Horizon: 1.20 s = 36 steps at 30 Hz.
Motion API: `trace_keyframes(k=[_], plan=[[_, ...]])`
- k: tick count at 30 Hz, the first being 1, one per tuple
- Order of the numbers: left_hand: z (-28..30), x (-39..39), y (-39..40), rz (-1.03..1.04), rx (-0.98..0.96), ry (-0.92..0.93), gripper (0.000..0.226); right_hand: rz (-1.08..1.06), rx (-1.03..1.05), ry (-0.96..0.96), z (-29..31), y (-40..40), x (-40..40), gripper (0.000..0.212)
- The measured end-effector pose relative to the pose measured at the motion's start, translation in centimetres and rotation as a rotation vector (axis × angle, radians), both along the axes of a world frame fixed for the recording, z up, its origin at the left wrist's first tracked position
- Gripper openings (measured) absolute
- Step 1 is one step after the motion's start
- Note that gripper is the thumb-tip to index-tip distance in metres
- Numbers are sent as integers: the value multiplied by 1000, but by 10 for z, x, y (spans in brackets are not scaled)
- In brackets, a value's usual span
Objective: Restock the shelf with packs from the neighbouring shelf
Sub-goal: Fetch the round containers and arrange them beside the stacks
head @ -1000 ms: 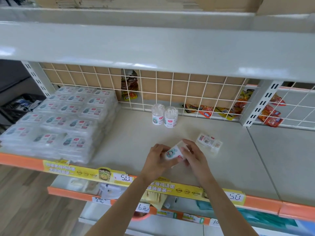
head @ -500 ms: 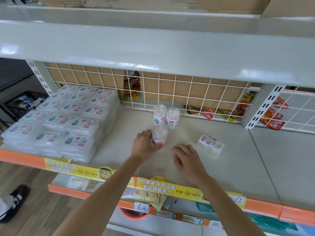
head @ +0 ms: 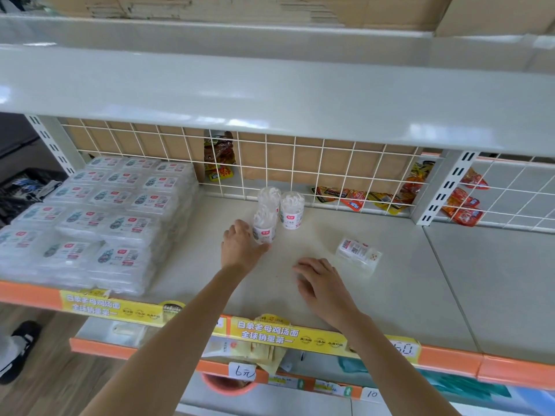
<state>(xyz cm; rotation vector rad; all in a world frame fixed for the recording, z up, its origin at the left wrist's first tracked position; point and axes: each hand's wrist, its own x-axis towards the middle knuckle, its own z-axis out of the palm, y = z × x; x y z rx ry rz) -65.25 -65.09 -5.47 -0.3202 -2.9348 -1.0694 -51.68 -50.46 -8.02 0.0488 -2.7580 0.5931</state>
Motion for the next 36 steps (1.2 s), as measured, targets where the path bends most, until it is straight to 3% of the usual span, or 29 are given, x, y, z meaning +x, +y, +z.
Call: trace_keyframes(k=[3, 6, 9, 12, 16, 20, 23, 26, 31, 36], plan=[[-5, 22, -5, -71, -4, 111, 38, -36, -7, 210, 8, 10, 6, 22], [-7, 47, 0, -278, 8, 153, 25, -186, 93, 371, 20, 32, 9, 24], [-11, 73, 10, -432, 89, 100, 20, -469, 25, 243, 23, 51, 11, 39], [-18, 82, 12, -469, 207, 10, 18, -635, -309, -50, 17, 62, 14, 55], [-8, 81, 9, -321, 478, -172, 17, -425, -693, -109, 31, 45, 17, 45], [-8, 82, 7, -366, 445, -196, 41, -109, -873, -240, 25, 7, 21, 47], [-9, 81, 6, -388, 419, -231, 46, -155, -1019, -182, 22, 9, 22, 55], [-7, 83, 7, -379, 503, -284, 35, -207, -1190, -110, 23, 14, 23, 55], [-10, 86, 8, -359, 460, -141, 44, -179, -1208, -116, 24, 11, 24, 38], [-12, 90, 13, -367, 217, 11, 59, -201, -1048, -139, 23, 8, 21, 36]])
